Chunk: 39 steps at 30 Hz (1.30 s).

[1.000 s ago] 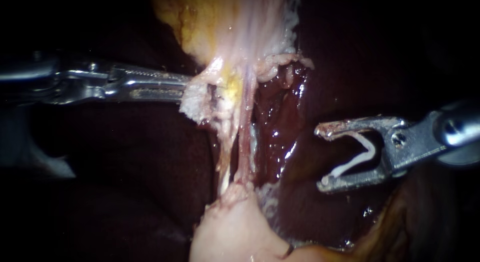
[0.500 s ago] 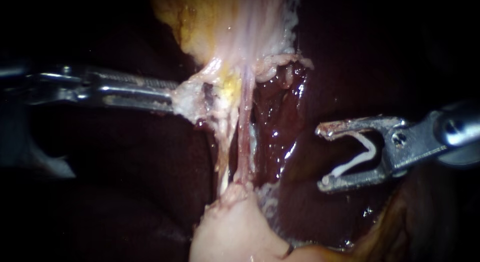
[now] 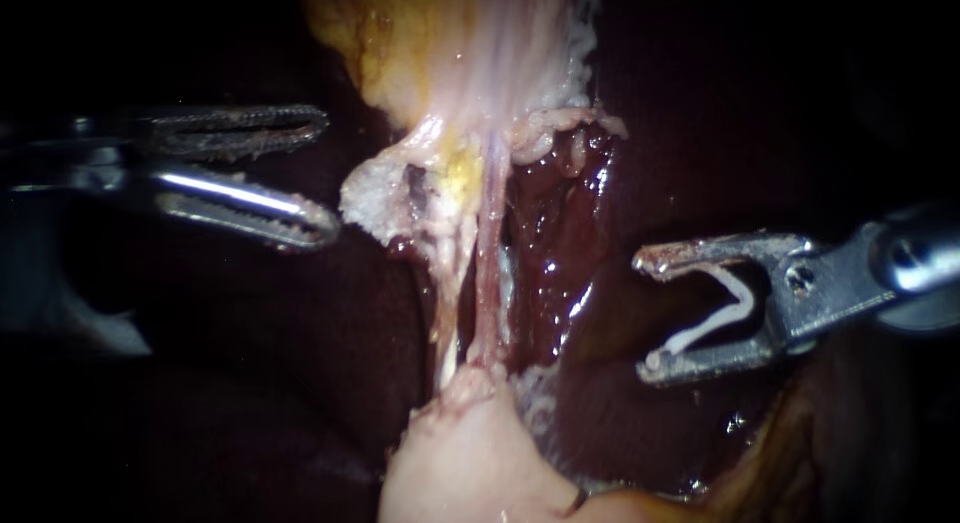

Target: Grabbing gallbladder

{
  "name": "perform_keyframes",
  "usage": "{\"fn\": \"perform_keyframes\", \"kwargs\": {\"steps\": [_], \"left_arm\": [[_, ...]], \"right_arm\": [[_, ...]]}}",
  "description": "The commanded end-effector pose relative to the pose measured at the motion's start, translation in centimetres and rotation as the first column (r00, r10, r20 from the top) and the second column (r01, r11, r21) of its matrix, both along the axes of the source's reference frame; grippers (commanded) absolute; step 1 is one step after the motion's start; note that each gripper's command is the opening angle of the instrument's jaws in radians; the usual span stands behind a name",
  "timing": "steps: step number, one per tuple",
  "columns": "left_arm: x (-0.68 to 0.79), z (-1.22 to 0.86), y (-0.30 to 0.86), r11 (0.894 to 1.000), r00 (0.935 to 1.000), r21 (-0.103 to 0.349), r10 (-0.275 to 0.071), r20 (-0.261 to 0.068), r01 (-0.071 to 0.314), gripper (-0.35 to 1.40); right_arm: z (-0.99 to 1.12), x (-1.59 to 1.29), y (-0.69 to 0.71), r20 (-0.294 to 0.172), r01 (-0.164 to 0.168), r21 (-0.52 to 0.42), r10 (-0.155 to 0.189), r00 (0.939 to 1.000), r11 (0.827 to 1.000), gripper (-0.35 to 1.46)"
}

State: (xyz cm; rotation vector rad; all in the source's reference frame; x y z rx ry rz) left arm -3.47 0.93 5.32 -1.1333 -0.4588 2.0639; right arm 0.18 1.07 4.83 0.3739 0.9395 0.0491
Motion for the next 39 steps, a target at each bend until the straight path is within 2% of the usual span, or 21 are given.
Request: {"fn": "perform_keyframes", "kwargs": {"steps": [1, 5, 10, 12, 14, 16, 19, 23, 25, 31, 35, 39], "left_arm": [[-0.04, 0.03, 0.0, 1.0, 1.0, 0.002, 0.0, -0.001, 0.0, 0.63], [-0.23, 0.11, -0.01, 1.0, 1.0, 0.002, 0.0, 0.001, 0.0, 0.59], [-0.36, 0.28, -0.06, 1.0, 1.0, -0.005, 0.001, 0.001, -0.001, 0.49], [-0.38, 0.34, -0.08, 1.0, 1.0, -0.007, 0.003, 0.002, -0.003, 0.37], [-0.37, 0.36, -0.09, 1.0, 1.0, -0.008, 0.004, 0.002, -0.004, 0.12], [-0.34, 0.34, -0.07, 1.0, 1.0, -0.007, 0.006, 0.004, -0.006, -0.21], [-0.27, 0.27, -0.03, 1.0, 0.9999, -0.001, 0.01, 0.008, -0.01, -0.35], [-0.19, 0.15, 0.03, 0.999, 0.9996, 0.05, -0.016, 0.021, 0.015, -0.35], [-0.17, 0.11, 0.05, 0.998, 0.9998, 0.067, -0.016, 0.014, 0.015, -0.35], [-0.09, 0.0, 0.03, 0.995, 0.9997, 0.101, -0.023, 0.007, 0.022, -0.35], [0.1, -0.23, 0.14, 0.993, 0.9998, 0.117, -0.011, 0.019, 0.009, -0.35], [0.32, -0.46, 0.29, 0.993, 0.9997, 0.117, -0.024, 0.005, 0.023, -0.35]], "right_arm": [[0.0, 0.0, 0.0, 0.0, 0.0, 0.0, 0.0, 1.0, 1.0, 0.46], [0.0, 0.0, 0.0, 0.0, 0.0, 0.0, 0.0, 1.0, 1.0, 0.46], [-0.01, 0.0, 0.0, 0.0, 0.0, 0.0, 0.0, 1.0, 1.0, 0.46], [-0.01, 0.0, 0.0, 0.0, 0.0, 0.0, 0.0, 1.0, 1.0, 0.46], [-0.01, 0.0, 0.0, 0.0, 0.0, 0.0, 0.0, 1.0, 1.0, 0.46], [-0.01, 0.0, 0.0, 0.0, 0.0, 0.0, 0.0, 1.0, 1.0, 0.46], [-0.01, 0.0, 0.0, 0.0, 0.0, 0.0, 0.0, 1.0, 1.0, 0.46], [-0.01, 0.0, 0.0, 0.0, 0.0, 0.0, 0.0, 1.0, 1.0, 0.46], [-0.01, 0.0, 0.0, 0.0, 0.0, 0.0, 0.0, 1.0, 1.0, 0.46], [-0.01, 0.0, -0.01, 0.0, 0.0, 0.0, 0.0, 1.0, 1.0, 0.46], [-0.01, -0.01, -0.01, -0.001, 0.001, 0.0, -0.001, 1.0, 1.0, 0.46], [-0.01, -0.02, 0.0, -0.001, 0.001, 0.0, -0.001, 1.0, 1.0, 0.46]]}}
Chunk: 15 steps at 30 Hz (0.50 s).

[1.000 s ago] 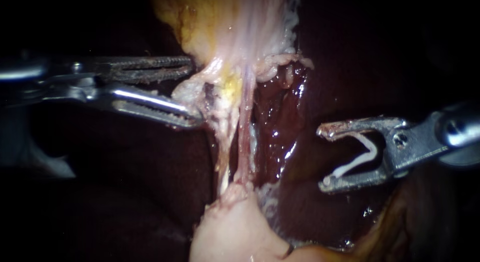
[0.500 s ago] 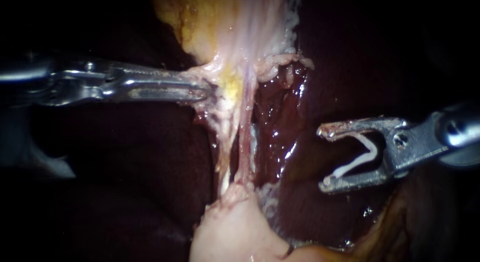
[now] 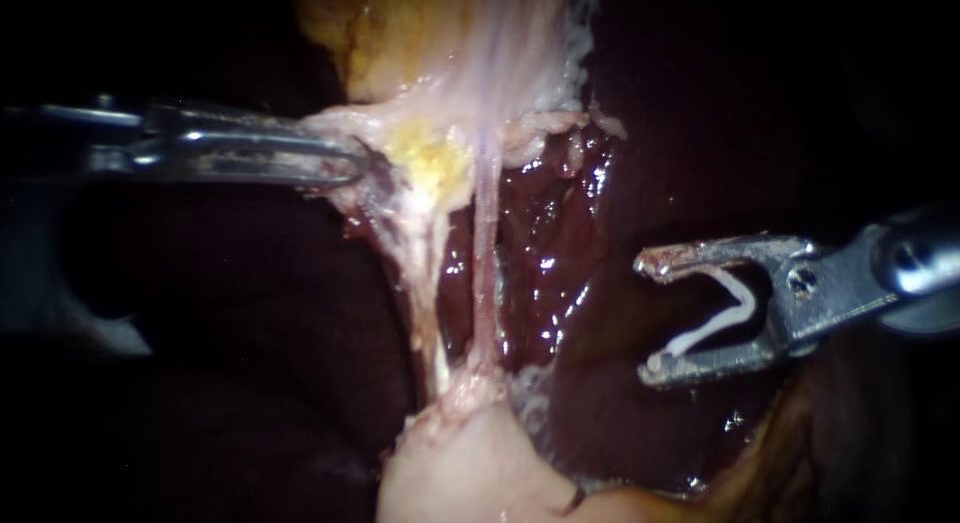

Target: Grabbing gallbladder

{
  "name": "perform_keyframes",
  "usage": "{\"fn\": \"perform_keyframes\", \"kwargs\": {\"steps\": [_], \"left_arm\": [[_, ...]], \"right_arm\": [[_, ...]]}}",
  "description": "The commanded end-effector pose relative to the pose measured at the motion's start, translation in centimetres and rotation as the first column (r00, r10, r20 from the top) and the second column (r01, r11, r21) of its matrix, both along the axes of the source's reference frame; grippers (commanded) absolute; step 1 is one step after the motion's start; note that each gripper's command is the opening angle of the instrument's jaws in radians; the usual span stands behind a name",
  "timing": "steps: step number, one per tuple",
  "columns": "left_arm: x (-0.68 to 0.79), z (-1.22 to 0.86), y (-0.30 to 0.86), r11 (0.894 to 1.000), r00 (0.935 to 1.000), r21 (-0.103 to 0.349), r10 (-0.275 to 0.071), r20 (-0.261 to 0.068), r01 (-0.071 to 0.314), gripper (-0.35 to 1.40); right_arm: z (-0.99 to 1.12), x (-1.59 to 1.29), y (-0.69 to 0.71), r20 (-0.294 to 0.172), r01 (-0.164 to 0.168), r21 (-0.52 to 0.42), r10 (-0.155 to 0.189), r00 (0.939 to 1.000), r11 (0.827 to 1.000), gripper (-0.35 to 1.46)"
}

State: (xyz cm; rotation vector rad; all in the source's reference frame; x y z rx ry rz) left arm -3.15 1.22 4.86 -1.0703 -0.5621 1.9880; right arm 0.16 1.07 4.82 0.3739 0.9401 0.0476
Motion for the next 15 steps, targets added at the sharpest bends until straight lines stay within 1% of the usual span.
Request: {"fn": "perform_keyframes", "kwargs": {"steps": [1, 3, 5, 15], "left_arm": [[0.05, -0.04, 0.03, 1.0, 1.0, -0.003, -0.008, 0.002, 0.008, -0.35], [0.09, -0.07, 0.04, 1.0, 0.9999, -0.005, -0.012, 0.001, 0.012, -0.35], [0.1, -0.07, 0.03, 1.0, 0.9999, -0.005, -0.011, 0.001, 0.011, -0.35], [0.07, -0.05, 0.02, 1.0, 0.9999, -0.007, -0.013, 0.0, 0.013, -0.35]], "right_arm": [[0.0, 0.0, 0.0, 0.0, 0.0, 0.0, 0.0, 1.0, 1.0, 0.46], [0.0, 0.0, 0.0, 0.0, 0.0, 0.0, 0.0, 1.0, 1.0, 0.46], [0.0, 0.0, 0.0, 0.0, 0.0, 0.0, 0.0, 1.0, 1.0, 0.46], [0.0, 0.0, 0.0, 0.0, 0.0, 0.0, 0.0, 1.0, 1.0, 0.46]]}}
